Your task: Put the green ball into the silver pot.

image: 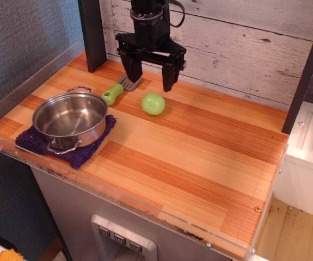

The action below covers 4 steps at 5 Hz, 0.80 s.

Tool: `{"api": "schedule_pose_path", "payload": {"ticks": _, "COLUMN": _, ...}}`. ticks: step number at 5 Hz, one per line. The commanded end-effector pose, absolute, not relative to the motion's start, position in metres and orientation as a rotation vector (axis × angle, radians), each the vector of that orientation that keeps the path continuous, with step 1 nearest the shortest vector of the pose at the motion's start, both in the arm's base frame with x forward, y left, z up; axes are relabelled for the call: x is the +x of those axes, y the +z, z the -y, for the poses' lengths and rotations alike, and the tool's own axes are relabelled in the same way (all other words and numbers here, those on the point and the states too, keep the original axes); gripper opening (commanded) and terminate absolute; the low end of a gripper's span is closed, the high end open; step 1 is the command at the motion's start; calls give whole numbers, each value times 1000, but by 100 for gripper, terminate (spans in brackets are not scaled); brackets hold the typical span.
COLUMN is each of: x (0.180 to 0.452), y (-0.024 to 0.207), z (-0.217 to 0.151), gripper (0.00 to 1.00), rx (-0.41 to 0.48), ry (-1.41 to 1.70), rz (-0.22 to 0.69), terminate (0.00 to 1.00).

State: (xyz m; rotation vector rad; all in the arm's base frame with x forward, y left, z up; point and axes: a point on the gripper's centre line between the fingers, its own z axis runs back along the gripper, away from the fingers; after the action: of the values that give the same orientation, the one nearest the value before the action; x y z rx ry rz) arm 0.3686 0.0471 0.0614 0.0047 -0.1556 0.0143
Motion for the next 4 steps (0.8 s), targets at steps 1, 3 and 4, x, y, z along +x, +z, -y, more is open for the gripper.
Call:
{"api": "schedule_pose_path", "payload": {"ticks": 1, "x": 360, "y": 54, "z": -52, "gripper": 100, "rx": 3, "ry": 10, "rz": 144, "terminate": 0}}
{"api": "schedule_pose_path", "payload": {"ticks": 3, "x": 361, "y": 34, "z": -40, "gripper": 100, "rx": 4, "ry": 2, "rz": 102, "terminate": 0}}
{"api": "schedule_pose_path", "payload": {"ticks": 4, "x": 362, "y": 32, "z": -36, "gripper": 0, "rx": -3, "ry": -4, "rz": 114, "terminate": 0}}
